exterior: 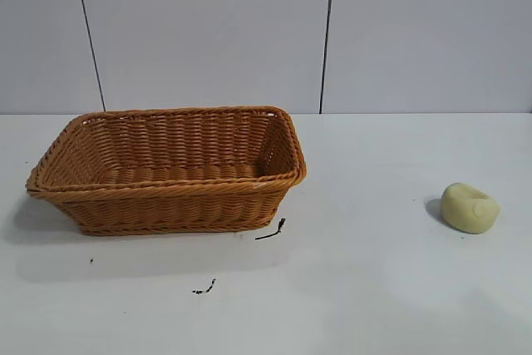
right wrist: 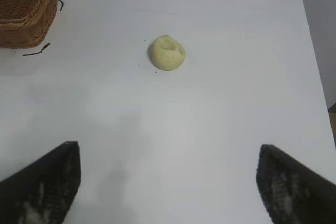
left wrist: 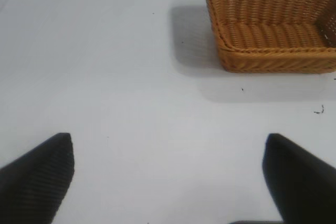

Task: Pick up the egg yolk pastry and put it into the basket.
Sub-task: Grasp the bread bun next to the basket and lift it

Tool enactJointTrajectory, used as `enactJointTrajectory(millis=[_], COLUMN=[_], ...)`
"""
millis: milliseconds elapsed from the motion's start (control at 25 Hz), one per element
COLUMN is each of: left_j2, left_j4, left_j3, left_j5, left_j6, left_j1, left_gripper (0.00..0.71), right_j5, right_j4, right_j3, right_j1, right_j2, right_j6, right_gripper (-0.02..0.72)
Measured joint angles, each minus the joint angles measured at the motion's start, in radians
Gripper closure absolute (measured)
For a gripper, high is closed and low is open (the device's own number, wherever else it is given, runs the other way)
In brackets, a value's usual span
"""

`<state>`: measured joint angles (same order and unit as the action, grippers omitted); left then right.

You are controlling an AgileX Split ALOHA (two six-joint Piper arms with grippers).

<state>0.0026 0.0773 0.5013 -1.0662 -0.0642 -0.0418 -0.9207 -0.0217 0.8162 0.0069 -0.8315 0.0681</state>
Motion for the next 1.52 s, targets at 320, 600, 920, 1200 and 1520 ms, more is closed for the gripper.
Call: enactJointTrajectory(millis=[320,600,920,1200,1520], left_j2=[0.000,0.000,0.000,0.000,0.000], left_j4=[0.000,0.000,0.000,0.000,0.000], left_j3=[0.000,0.000,0.000,0.000,0.000], left_j5=[0.000,0.000,0.000,0.000,0.000], left_j6=[0.000,0.000,0.000,0.000,0.000], left_j1=[0.000,0.000,0.000,0.000,0.000], left_gripper=[0.014,0.014,0.014,0.014,0.014], right_j5=[0.007,0.018,0.054,0.087,0.113], right_j4=[0.000,0.005,0.012,0.012,0.010], right_j3=[0.255,0.527,0.582,0.583,0.583], right_j1=[0.000,0.055,0.064,0.026,0.023], right_j2=[-0.490,-0.917,-1.142,-1.191,-1.266], right_j6=[0.000,0.023,0.016,0.015,0.015], right_gripper=[0.017,0.017,0.017,0.017,0.017])
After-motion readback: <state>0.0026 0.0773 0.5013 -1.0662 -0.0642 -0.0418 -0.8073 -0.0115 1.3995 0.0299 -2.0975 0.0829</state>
